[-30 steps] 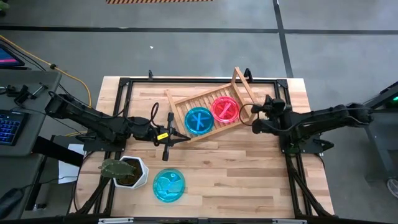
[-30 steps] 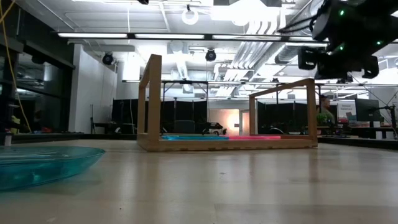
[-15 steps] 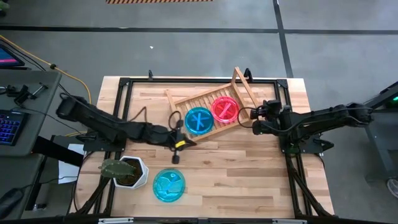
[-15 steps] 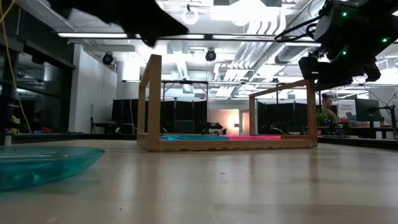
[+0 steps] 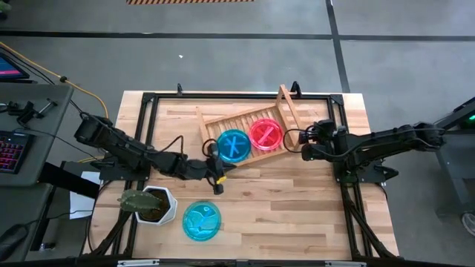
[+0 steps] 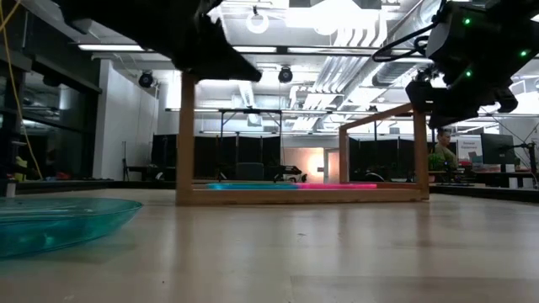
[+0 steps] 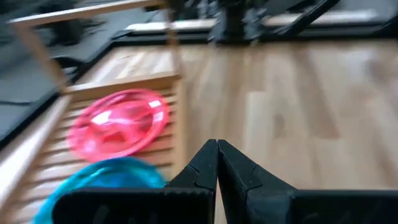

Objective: Place and stack plates onto a shelf
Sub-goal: Stack the blue plate on top of the blue plates on the shelf

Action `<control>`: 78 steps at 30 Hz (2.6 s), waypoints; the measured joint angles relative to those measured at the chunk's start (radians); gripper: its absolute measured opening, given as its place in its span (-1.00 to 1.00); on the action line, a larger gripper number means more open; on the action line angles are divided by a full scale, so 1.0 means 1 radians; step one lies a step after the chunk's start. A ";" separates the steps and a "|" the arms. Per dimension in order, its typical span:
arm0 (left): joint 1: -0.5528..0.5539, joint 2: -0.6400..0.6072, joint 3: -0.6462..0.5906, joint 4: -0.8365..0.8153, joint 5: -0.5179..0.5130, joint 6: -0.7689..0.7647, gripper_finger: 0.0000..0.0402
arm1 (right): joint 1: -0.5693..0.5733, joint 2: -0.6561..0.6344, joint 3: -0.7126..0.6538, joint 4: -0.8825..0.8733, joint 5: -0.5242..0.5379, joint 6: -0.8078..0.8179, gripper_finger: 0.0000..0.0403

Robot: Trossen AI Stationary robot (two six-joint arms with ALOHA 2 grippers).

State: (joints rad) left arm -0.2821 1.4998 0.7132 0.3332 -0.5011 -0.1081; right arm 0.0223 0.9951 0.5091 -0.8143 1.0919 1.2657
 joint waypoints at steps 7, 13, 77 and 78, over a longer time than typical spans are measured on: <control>-0.012 0.003 -0.003 -0.115 -0.232 0.019 -1.00 | 0.014 0.000 0.000 0.040 -0.077 -0.080 -1.00; 0.065 0.005 -0.007 -0.138 -0.272 0.069 -1.00 | 0.085 0.000 0.000 0.089 -0.080 -0.081 -1.00; -0.133 0.198 0.341 -0.682 0.554 -0.050 -0.34 | 0.207 0.003 -0.001 0.029 0.126 -0.059 -1.00; -0.129 0.214 0.366 -0.693 0.560 -0.027 -0.30 | 0.207 0.004 -0.001 0.029 0.125 -0.060 -1.00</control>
State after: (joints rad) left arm -0.4110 1.7134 1.0790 -0.3600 0.0584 -0.1348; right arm 0.2295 0.9989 0.5083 -0.7856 1.2173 1.2060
